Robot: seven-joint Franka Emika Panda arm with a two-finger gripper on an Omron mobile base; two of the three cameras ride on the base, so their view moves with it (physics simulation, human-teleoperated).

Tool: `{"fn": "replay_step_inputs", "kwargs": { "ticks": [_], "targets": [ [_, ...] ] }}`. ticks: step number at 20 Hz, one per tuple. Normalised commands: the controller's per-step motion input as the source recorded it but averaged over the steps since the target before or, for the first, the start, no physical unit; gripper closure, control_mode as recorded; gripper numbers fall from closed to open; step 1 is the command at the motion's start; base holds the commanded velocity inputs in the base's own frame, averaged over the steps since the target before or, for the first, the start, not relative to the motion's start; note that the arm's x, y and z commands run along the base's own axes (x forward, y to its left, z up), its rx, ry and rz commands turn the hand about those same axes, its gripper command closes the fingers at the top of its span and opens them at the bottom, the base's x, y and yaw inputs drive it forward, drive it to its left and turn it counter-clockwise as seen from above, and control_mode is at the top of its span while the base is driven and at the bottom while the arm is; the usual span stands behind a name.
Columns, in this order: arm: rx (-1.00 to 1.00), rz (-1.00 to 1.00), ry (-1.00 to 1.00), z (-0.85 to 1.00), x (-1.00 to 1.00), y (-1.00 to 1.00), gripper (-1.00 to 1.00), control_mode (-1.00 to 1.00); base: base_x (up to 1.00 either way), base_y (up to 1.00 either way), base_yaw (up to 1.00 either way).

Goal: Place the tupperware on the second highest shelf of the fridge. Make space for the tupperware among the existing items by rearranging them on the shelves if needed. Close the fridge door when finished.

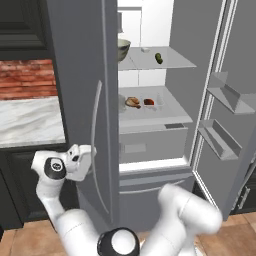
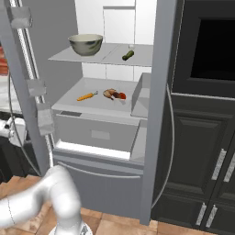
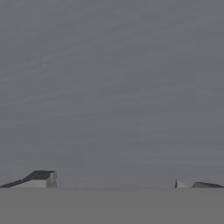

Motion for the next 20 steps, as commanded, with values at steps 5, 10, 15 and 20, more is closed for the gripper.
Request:
{"fn": "replay_step_inputs", "kwargs": {
  "ticks": [5,10,15,20],
  "targets": [
    [0.11,0.45,-0.17,0.01,0.28,-0.51,-1.00,-1.00,0.00,0.00,0.00],
    [-0.02,0.18,-0.01,0.27,0.55,-0.24,-1.00,-1.00,0.00,0.00,0.00],
    [-0.07,0.06,0.00,0.70,0.37,-0.13,-1.00,-1.00,0.00,0.00,0.00],
    [-0.03,0.06,0.00,0.78,0.25,-0.20,-1.00,-1.00,0.00,0.00,0.00]
  ]
}}
